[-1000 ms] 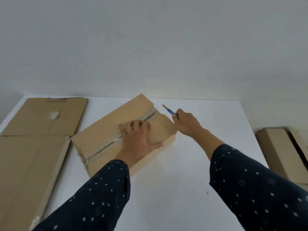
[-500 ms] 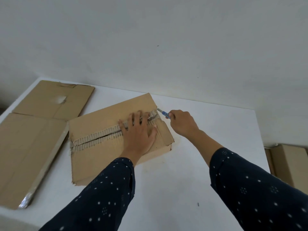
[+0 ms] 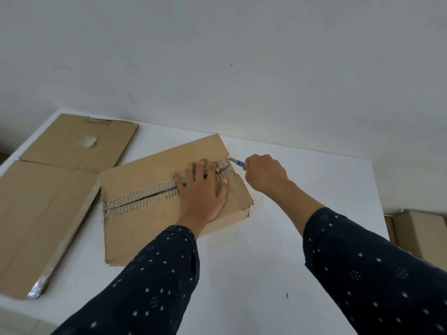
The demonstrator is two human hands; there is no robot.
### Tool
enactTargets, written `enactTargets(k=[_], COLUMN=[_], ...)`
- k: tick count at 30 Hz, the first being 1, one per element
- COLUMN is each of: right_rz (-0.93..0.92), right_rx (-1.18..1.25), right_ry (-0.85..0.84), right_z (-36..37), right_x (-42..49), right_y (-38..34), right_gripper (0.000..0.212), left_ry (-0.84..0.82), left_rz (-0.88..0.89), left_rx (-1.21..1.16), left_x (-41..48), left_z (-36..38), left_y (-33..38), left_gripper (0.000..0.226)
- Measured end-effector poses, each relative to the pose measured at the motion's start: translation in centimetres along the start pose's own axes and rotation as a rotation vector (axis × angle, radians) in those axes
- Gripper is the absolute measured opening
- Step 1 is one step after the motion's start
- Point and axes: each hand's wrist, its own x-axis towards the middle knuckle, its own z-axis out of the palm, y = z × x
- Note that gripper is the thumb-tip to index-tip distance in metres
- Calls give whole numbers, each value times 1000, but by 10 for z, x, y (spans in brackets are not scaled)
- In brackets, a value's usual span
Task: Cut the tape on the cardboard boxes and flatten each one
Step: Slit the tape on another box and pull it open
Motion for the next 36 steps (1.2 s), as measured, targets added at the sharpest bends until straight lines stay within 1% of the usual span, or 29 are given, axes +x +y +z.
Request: enactTargets(k=[5,10,14,18,23,25,27,28,29,31,33,35,36], right_rz=[-57,-65,-96,-92,-88,-67,16,67,120,202,255,261,249], right_rx=[-129,-120,-182,-236,-280,-208,-40,23,53,81,100,109,107], right_ry=[21,-31,-57,-89,-84,-54,40,99,119,60,-47,-114,-110], right_z=[-1,-13,-19,-20,-22,-17,-6,3,14,40,63,78,83], right_x=[-7,-3,-5,-16,-30,-31,-34,-37,-40,-48,-57,-64,-66], right_y=[-11,-15,-17,-12,5,16,35,47,61,85,100,103,101], right_gripper=[10,5,13,12,14,20,25,25,25,25,27,29,33], left_ry=[-27,-39,-54,-73,-73,-73,-74,-72,-69,-55,-24,-1,1], left_rz=[-5,-23,-34,-31,-19,-15,-5,3,11,22,39,58,63], left_rx=[-9,-27,-33,-18,-13,-1,-3,-15,-35,-89,-104,-108,-105], left_x=[0,0,0,-2,-3,-4,-5,-5,-6,-8,-9,-8,-7], left_z=[0,0,-2,-2,-3,-4,-7,-8,-11,-17,-23,-31,-35], left_y=[-1,2,6,7,8,7,6,5,3,-3,-17,-35,-45], left_gripper=[58,50,46,46,47,47,48,49,49,48,46,44,42])
